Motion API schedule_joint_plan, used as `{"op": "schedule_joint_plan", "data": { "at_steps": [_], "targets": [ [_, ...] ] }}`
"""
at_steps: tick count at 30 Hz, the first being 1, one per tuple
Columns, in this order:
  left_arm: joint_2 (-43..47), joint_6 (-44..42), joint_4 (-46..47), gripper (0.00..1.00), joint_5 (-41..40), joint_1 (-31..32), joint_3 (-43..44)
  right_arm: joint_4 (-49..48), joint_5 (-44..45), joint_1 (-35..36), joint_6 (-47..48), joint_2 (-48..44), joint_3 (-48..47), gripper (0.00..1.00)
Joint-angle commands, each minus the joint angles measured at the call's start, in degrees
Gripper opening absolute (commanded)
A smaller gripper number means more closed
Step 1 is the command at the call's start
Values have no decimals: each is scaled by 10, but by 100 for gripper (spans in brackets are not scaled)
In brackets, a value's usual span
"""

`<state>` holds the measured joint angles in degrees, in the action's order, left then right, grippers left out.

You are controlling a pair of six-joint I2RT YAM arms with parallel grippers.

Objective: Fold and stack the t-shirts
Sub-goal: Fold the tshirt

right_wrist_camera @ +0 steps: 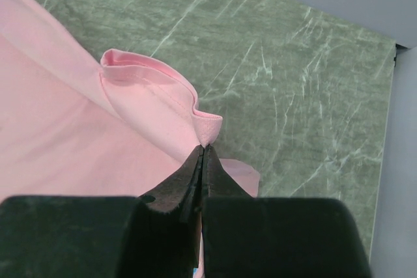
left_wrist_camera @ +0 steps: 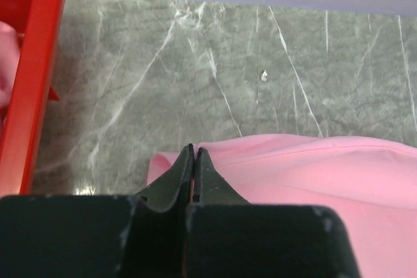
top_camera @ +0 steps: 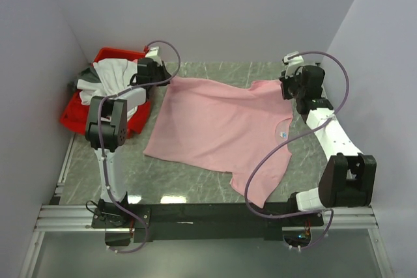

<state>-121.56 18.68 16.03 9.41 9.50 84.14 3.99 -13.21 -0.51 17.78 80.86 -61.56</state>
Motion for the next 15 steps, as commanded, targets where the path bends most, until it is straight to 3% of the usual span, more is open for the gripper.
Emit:
{"op": "schedule_joint_plan", "data": {
  "at_steps": [1, 15],
  "targets": [
    [54, -12, 42, 0, 22, -7, -21, -9, -4, 2, -2, -33, 10, 0],
    [106, -21, 42, 0, 40, -9, -93, 5, -13, 2, 1, -73, 52, 0]
  ]
}}
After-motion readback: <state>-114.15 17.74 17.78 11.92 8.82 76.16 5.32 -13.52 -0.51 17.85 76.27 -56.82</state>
